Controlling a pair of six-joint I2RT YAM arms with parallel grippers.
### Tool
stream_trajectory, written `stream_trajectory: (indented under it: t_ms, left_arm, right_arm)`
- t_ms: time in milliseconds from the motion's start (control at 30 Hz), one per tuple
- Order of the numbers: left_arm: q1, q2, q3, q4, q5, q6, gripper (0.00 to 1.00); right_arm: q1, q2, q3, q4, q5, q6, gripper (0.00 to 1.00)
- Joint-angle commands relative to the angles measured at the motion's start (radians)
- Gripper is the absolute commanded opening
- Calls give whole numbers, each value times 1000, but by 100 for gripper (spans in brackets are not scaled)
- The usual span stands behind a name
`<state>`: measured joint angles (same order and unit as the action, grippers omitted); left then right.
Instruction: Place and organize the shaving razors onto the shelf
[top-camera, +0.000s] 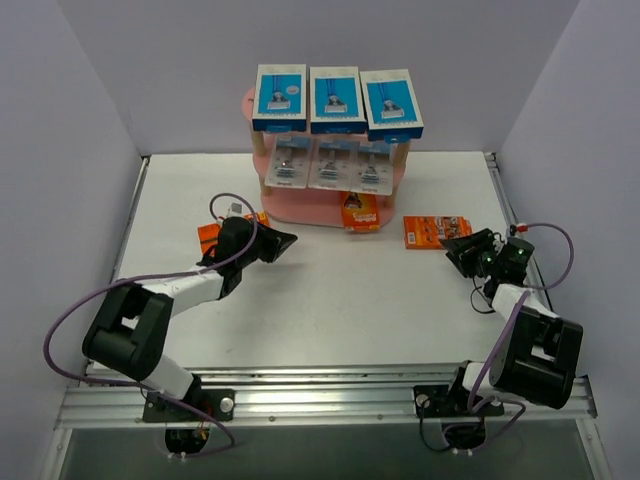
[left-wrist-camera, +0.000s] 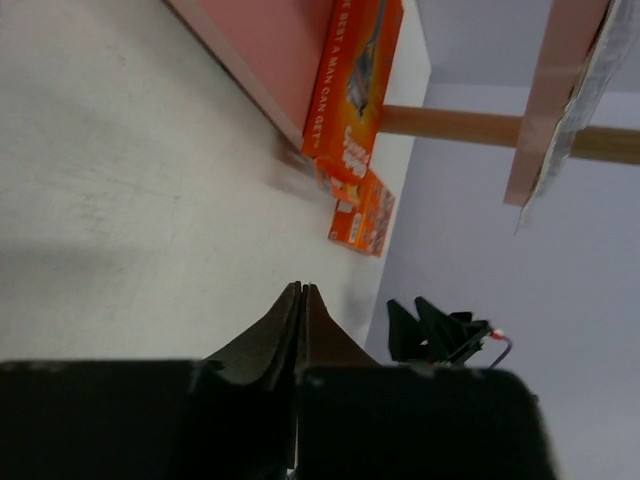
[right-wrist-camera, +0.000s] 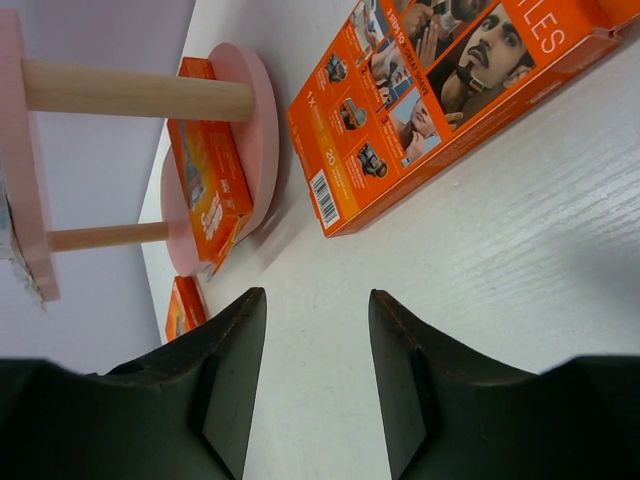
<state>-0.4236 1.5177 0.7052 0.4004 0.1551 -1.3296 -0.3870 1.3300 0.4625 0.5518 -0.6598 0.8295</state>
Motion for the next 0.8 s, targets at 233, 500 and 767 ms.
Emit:
stream_trajectory:
  t_ms: [233, 500, 767]
  left_arm:
    - [-78, 396, 152, 560, -146, -275, 2]
    - [-96, 481, 244, 580, -242, -185, 2]
    - [-99, 625, 322, 682, -247, -125, 2]
  right_arm:
    - [-69, 24, -4, 138, -107, 49, 41]
    - [-81, 40, -30, 186, -115, 62, 39]
    - [-81, 60, -51, 255, -135, 95, 38]
